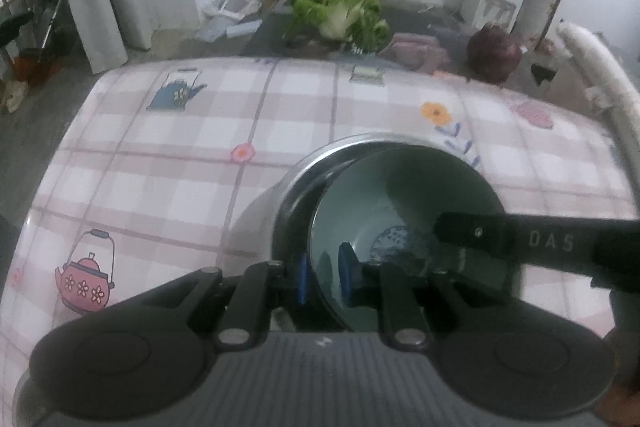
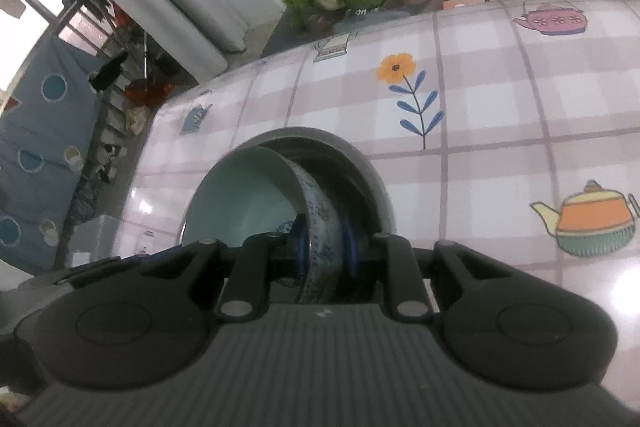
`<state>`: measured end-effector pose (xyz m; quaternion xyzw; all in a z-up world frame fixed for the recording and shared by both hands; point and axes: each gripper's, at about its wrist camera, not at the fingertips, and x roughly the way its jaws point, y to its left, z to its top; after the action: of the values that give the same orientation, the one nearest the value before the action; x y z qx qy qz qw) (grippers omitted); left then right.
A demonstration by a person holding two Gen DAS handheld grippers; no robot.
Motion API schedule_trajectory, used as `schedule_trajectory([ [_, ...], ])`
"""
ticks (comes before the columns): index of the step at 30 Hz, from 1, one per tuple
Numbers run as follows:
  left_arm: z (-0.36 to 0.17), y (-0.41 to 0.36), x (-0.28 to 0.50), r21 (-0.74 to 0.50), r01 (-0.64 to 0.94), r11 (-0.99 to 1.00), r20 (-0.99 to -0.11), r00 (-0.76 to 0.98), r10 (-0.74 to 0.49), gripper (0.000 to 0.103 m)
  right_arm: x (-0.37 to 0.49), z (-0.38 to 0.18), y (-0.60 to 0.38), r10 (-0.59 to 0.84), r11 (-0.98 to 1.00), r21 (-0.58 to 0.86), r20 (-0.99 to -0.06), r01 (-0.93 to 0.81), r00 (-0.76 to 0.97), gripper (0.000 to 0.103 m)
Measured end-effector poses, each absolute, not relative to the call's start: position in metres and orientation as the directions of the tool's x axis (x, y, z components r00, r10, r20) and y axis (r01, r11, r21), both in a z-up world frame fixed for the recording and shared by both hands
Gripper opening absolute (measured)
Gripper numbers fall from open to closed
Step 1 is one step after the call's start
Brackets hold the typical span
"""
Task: Organize plates and bowls
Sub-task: 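Lower the green bowl into the stainless bowl and open the left tool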
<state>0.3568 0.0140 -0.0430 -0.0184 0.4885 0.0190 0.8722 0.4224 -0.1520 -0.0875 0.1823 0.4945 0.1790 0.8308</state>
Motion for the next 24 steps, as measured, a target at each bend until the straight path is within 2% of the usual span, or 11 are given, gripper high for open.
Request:
schedule_trajectory([
  [3,-0.041,0.016,0.354,-0.011,-0.044,0.999,-0.847,0.532,0.014,0.017,0.425,-0.087,-0.144,0.466,0.878,0.458,-0.754,-0.138,0.462,0.022],
  [5,-0.036,0.017,0.353,-0.018,-0.04,0.999,-0.841,0.541,0.007,0.019,0.426,-0.084,-0.139,0.446,0.891,0.429,-0.764,-0.15,0.466,0.029],
  [6,-0.032,0.018,0.35,-0.021,-0.038,0.999,-0.837,0.548,0.003,0.021,0.426,-0.083,-0.136,0.443,0.894,0.419,-0.768,-0.16,0.462,0.035],
  [8,-0.025,0.021,0.346,-0.025,-0.036,0.999,-0.828,0.561,0.0,0.031,0.425,-0.079,-0.132,0.444,0.895,0.409,-0.77,-0.18,0.459,0.046],
  [10,-0.016,0.025,0.339,-0.022,-0.039,0.999,-0.816,0.578,0.005,0.034,0.421,-0.073,-0.126,0.421,0.907,0.374,-0.774,-0.194,0.473,0.065],
  [11,-0.012,0.026,0.336,-0.023,-0.041,0.999,-0.811,0.584,0.005,0.038,0.42,-0.07,-0.124,0.401,0.916,0.35,-0.777,-0.198,0.485,0.067],
  [13,-0.004,0.033,0.329,-0.032,-0.04,0.999,-0.805,0.593,-0.002,0.05,0.417,-0.063,-0.124,0.408,0.913,0.351,-0.762,-0.209,0.503,0.079],
  [19,0.022,0.06,0.293,-0.066,-0.021,0.998,-0.791,0.61,-0.039,0.057,0.397,-0.035,-0.137,0.456,0.885,0.428,-0.71,-0.185,0.536,0.082],
  [24,0.045,0.086,0.234,-0.073,0.037,0.997,-0.751,0.656,-0.079,0.066,0.339,-0.007,-0.152,0.531,0.837,0.502,-0.647,-0.219,0.547,0.082],
])
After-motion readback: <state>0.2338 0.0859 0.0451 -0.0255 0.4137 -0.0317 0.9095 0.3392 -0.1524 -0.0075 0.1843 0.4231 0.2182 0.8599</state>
